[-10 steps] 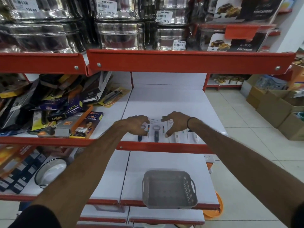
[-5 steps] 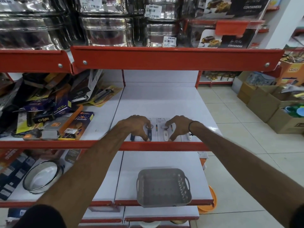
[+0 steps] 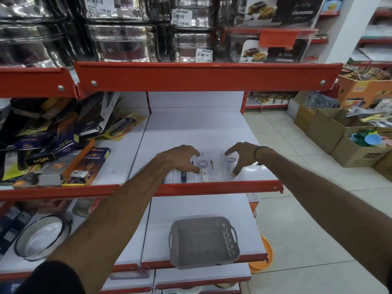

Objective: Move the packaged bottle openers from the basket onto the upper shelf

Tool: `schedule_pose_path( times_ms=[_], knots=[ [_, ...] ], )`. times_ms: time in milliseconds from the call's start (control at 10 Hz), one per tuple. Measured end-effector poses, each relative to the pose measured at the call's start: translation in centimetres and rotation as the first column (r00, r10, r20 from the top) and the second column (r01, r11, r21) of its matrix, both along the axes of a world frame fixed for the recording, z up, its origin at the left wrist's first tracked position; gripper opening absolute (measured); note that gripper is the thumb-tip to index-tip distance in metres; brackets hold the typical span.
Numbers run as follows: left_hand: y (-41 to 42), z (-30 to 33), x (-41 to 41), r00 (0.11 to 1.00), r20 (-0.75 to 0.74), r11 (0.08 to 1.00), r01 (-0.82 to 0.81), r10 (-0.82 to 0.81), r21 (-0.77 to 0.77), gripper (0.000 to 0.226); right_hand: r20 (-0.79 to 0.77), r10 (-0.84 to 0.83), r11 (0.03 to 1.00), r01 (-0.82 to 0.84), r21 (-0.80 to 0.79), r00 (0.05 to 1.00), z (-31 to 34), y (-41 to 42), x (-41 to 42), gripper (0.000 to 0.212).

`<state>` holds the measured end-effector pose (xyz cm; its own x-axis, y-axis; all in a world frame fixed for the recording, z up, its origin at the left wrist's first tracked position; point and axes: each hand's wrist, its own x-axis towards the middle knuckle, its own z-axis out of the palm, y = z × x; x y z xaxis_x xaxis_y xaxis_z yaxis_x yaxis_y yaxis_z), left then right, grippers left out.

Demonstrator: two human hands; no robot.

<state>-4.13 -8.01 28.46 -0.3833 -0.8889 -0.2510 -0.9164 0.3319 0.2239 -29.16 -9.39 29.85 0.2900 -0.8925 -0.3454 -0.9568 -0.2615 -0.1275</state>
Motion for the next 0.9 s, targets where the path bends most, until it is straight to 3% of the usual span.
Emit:
schedule_pose_path(
  times_ms=[200, 600, 800, 900],
  knots=[
    [0.5, -1.5, -2.1, 1.0, -0.003, 0.999, 0.03, -0.03, 0.023, 0.065, 0.083, -0.027, 0.999, 0.025, 0.031, 0.996, -1.8, 0.1, -1.6, 0.088],
    [0.7, -1.1, -2.7, 0.998, 0.063, 1.0, 0.0, -0.002, 0.022, 0.067, 0.131, 0.02, 0.999, -0.025, 0.039, 0.991, -1.9, 0.1, 0.5, 0.084],
    [2.4, -1.0, -2.4, 1.0, 0.024, 1.0, 0.002, -0.002, 0.017, 0.068, 0.114, 0.049, 0.999, -0.048, -0.014, 0.992, -0.8, 1.7, 0.9, 0.098],
    [4.2, -0.7, -1.3, 0.999, -0.048, 0.981, -0.019, 0.01, -0.195, 0.064, 0.125, 0.078, 0.986, -0.058, -0.158, 0.989, -0.2, 3.3, 2.0, 0.09]
  ],
)
